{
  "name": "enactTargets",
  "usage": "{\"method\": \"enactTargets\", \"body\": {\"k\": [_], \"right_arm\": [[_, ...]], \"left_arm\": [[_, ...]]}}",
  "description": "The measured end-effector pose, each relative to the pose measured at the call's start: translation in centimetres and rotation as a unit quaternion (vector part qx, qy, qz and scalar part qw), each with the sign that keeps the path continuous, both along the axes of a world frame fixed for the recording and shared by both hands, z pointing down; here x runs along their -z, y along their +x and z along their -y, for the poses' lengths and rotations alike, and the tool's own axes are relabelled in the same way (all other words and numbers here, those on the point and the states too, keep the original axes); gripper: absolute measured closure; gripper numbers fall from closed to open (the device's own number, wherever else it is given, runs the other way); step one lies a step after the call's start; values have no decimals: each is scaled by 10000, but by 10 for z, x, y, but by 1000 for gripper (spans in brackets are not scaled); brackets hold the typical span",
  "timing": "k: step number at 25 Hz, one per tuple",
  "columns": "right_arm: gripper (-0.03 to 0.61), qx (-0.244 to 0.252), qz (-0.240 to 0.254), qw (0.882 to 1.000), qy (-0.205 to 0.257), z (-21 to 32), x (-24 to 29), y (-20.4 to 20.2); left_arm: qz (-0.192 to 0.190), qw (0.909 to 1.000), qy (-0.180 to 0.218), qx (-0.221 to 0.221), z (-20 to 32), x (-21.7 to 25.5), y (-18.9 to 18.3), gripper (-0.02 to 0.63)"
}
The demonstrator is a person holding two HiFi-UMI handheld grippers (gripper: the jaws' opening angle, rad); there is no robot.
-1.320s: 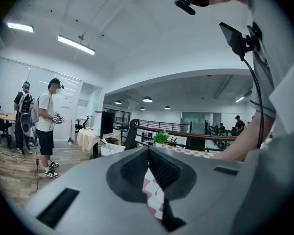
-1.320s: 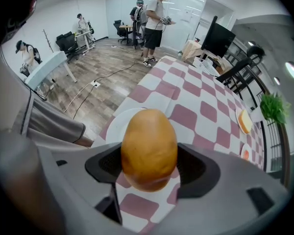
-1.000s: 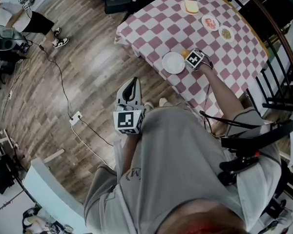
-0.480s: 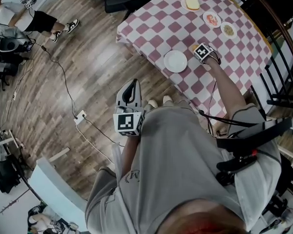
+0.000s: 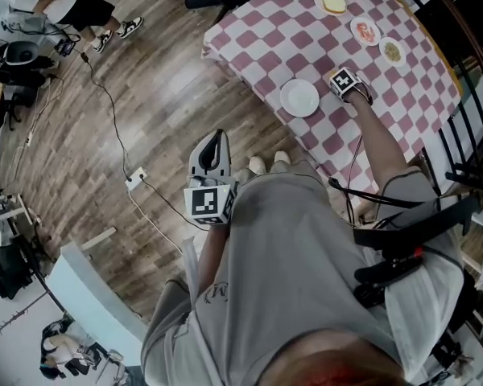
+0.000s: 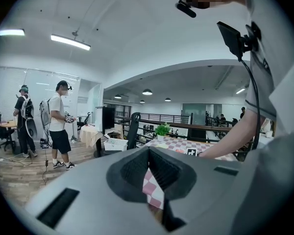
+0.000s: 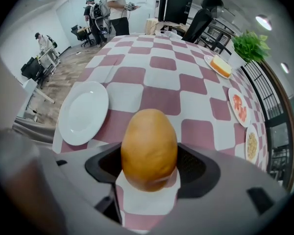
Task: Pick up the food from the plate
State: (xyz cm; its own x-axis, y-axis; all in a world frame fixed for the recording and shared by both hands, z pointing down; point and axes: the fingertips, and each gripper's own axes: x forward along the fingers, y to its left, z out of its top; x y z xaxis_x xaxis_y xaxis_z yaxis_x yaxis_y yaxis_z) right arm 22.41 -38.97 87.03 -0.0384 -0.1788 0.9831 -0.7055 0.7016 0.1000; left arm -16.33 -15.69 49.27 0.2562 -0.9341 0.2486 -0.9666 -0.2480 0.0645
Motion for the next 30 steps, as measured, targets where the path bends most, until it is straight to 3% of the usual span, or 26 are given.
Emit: {"method": "enactTargets", "body": {"k": [19, 23, 30], "right_arm": [[270, -170, 130, 9998, 18, 2, -5, -6], [264, -20, 29, 9999, -104, -4, -3, -3], [229, -237, 398, 9989, 71, -3, 18, -12]], "left_arm": [[-6, 9999, 37, 122, 14, -1, -15, 606], [-32, 9999, 67, 117, 15, 0, -18, 606], [-79, 9998, 165, 37, 17, 3, -24, 606]]}}
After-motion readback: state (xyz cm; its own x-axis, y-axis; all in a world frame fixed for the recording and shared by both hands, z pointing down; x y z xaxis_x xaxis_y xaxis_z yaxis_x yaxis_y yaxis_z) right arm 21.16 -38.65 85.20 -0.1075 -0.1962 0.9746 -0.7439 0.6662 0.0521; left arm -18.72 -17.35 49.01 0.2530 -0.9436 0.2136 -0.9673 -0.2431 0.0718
